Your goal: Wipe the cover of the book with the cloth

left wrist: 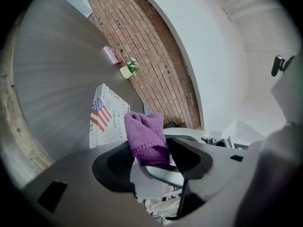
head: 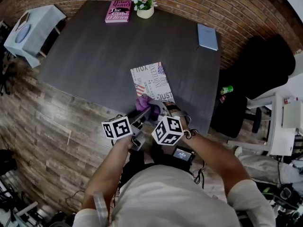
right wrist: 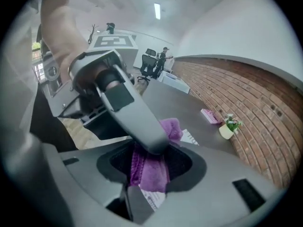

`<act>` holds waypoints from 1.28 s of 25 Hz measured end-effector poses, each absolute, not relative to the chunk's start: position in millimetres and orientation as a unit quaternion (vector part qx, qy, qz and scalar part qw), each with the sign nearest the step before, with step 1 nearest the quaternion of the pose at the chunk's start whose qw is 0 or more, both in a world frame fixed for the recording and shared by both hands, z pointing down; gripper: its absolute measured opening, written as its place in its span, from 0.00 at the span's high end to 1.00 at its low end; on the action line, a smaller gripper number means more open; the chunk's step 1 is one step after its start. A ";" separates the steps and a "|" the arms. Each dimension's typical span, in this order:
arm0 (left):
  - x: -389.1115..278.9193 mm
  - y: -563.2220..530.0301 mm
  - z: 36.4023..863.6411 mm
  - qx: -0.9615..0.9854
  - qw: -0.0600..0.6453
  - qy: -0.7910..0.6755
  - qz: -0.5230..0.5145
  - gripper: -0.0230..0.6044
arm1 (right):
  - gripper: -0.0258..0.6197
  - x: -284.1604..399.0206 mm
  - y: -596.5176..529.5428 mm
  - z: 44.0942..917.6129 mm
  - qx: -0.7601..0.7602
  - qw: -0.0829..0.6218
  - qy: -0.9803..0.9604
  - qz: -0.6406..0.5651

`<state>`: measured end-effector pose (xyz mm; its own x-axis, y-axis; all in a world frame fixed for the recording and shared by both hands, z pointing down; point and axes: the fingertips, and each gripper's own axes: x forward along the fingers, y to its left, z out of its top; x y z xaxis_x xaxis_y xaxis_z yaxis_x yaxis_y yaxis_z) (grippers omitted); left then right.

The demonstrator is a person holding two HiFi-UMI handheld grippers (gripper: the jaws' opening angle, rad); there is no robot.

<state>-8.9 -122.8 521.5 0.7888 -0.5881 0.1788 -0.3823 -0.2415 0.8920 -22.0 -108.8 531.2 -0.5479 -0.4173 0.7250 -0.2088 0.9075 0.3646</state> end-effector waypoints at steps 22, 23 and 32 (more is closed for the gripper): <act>-77.5 -155.4 561.0 0.811 0.466 -0.353 -0.012 0.76 | 0.68 -16.4 -130.7 555.4 0.160 0.437 -0.884 0.041; -81.7 -159.4 563.2 0.814 0.455 -0.361 0.000 0.76 | 0.75 -11.2 -134.9 563.1 0.163 0.455 -0.875 0.035; -102.6 -193.3 576.6 0.833 0.384 -0.388 0.091 0.76 | 0.93 9.0 -165.9 612.9 0.159 0.572 -0.805 0.027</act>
